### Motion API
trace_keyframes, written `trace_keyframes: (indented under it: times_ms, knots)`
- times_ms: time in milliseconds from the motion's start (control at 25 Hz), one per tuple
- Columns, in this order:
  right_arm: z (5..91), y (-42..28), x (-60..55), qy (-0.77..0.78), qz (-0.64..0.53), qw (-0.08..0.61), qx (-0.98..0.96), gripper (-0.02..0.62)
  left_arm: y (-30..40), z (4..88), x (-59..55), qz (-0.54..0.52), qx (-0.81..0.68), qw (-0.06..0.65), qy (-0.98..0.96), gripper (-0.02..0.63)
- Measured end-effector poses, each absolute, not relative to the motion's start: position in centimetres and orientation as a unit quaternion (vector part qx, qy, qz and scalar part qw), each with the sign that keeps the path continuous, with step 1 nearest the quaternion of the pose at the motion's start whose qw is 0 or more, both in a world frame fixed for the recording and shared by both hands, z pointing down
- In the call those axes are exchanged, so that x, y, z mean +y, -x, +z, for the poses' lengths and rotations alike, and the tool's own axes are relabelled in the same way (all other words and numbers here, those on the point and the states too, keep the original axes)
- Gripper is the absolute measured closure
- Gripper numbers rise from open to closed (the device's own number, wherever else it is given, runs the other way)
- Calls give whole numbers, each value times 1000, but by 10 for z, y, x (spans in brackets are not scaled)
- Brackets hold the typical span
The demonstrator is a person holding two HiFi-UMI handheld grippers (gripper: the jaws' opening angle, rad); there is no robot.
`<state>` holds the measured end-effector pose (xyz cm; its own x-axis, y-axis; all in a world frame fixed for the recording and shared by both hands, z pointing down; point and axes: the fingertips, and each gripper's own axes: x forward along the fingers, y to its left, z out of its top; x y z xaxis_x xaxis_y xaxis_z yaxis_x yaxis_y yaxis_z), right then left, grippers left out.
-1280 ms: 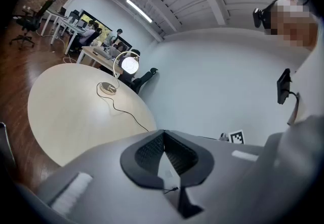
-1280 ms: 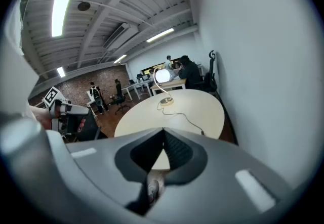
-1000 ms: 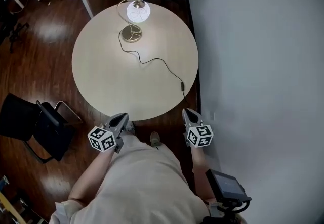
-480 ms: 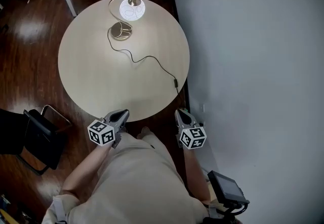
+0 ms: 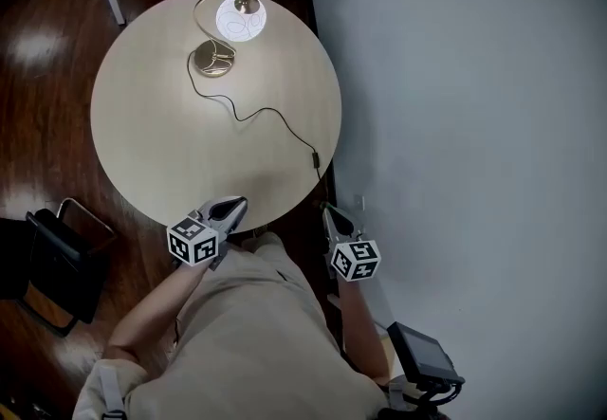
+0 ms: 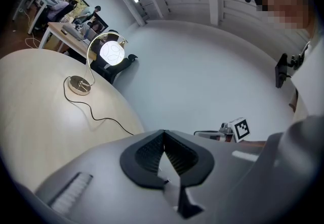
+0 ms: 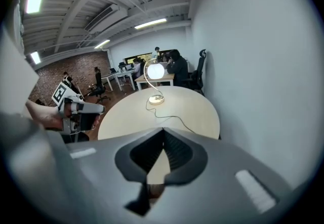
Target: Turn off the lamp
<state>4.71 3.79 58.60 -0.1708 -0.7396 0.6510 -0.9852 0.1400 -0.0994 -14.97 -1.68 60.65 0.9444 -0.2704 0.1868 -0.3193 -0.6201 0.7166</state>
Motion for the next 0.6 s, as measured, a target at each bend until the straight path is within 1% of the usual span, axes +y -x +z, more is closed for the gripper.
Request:
trace_keyframes:
  times_ms: [240, 400, 600]
  knots:
    - [613, -68, 5, -581, 285, 235, -725, 588, 150, 608, -36, 45, -200, 400, -893, 629]
    - [644, -89, -16, -569, 308, 244, -722, 554, 148, 606, -51, 66, -235, 395, -885, 629]
    - [689, -128, -39, -572, 321, 267, -706, 527, 138, 606, -63, 93, -276, 389, -874, 629]
